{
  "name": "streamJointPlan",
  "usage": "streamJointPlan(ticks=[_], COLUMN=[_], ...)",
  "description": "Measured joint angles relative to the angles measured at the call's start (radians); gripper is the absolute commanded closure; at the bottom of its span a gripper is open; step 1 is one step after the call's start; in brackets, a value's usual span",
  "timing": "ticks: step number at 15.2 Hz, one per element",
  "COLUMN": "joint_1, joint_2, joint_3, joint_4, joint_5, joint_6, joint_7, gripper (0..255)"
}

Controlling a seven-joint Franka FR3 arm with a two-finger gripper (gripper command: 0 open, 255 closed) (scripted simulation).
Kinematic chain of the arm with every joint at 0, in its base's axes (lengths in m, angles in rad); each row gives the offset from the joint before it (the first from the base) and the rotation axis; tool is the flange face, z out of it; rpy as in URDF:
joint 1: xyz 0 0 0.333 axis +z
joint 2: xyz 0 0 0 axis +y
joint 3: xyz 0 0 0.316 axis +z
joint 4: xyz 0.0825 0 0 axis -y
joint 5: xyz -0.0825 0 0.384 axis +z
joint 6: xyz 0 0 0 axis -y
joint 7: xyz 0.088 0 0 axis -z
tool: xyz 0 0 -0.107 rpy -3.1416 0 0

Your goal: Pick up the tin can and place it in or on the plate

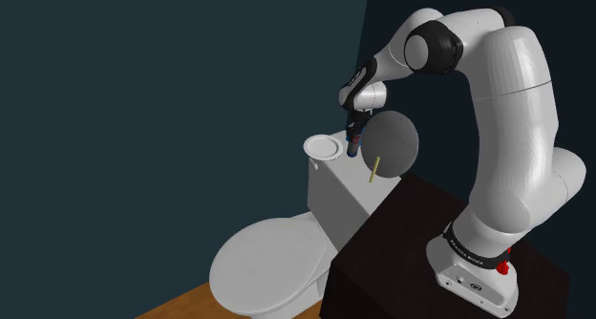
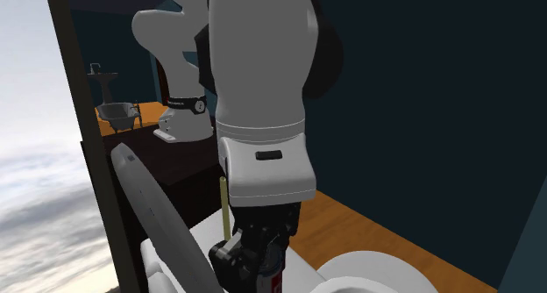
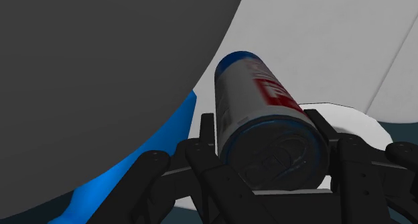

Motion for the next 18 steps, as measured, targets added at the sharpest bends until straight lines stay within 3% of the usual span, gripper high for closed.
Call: streamJointPlan(ticks=[18], joint_1=[0.043], joint_2=[-0.168], joint_3=[-0.051], joint_4=[-0.012], joint_5=[-0.062], joint_6=[-0.154], joint_7=[0.049], gripper=[255])
